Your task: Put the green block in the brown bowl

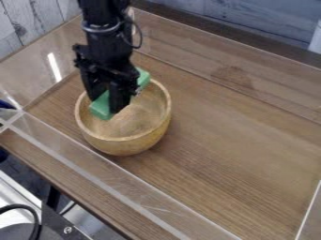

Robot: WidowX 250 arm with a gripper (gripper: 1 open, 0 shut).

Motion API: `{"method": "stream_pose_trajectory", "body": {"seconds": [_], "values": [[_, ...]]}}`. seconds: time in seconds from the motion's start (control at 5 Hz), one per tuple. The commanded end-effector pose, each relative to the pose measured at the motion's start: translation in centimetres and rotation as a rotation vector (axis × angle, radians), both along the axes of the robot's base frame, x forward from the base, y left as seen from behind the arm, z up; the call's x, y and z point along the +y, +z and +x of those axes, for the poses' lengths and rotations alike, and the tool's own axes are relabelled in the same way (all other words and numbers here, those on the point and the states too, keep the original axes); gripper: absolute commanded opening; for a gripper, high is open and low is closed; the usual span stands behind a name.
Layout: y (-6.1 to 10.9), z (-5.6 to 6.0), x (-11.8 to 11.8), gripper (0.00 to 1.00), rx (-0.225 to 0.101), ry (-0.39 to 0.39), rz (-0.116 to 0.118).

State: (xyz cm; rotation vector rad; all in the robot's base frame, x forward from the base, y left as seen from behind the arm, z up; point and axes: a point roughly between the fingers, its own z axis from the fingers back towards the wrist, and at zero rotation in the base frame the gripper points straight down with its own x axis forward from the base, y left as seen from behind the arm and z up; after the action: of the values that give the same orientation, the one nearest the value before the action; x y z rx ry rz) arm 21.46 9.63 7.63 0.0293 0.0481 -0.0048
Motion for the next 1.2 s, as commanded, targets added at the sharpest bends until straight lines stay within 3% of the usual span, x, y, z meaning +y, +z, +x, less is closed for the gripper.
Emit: {"method": "stream_pose_trajectory", "body": {"seconds": [0.0, 1.0], "values": [[0.3, 0.27, 0.67, 0.0, -0.025, 0.006, 0.021], [-0.6, -0.15, 0.17, 0.0, 0.008, 0.009, 0.012]]}}
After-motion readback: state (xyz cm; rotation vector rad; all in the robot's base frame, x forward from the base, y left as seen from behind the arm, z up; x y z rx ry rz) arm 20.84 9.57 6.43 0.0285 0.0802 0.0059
